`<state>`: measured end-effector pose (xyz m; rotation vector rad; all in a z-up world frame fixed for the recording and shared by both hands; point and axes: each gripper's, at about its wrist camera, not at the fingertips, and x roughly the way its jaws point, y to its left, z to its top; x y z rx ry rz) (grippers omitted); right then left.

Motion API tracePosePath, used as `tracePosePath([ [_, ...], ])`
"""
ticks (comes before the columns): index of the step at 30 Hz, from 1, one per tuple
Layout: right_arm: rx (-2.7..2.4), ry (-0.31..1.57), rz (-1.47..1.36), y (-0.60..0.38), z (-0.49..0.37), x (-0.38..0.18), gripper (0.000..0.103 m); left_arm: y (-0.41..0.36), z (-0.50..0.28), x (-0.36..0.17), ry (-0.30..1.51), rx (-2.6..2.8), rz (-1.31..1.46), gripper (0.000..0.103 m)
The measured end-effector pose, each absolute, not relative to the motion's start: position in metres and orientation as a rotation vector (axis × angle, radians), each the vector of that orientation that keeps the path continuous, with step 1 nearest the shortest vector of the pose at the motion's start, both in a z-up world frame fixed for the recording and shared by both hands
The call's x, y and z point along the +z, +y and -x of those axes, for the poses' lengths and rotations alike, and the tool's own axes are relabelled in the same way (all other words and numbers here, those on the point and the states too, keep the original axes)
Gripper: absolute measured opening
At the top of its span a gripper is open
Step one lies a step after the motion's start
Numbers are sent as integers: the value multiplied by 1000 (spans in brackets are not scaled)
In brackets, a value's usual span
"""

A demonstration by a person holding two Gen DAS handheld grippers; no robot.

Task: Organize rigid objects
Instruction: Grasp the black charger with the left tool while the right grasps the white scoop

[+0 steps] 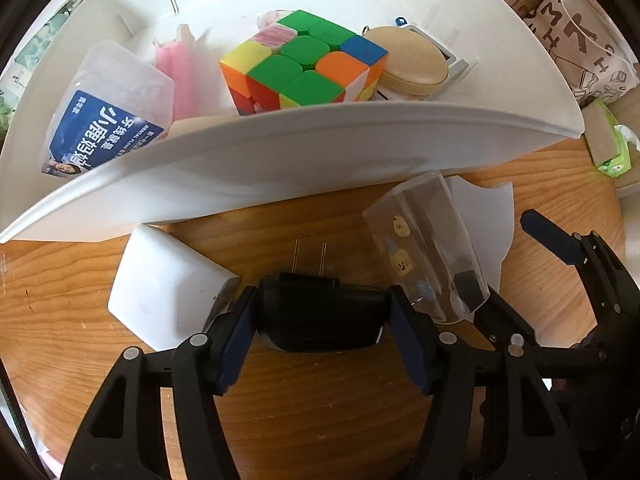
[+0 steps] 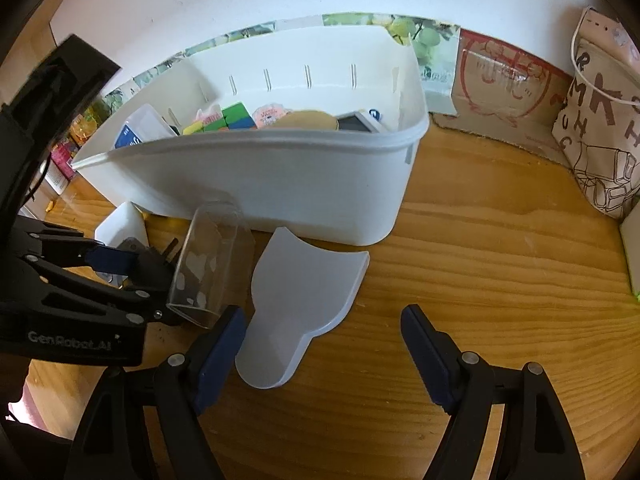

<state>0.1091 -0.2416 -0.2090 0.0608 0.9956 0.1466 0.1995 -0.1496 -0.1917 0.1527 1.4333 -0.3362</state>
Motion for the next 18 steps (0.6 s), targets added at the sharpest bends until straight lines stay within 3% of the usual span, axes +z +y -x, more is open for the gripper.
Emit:
tracePosePath([
  [18,107,972,4,-221,-123,-219,81,-107,-195,-199,1446,-353,-73,67],
])
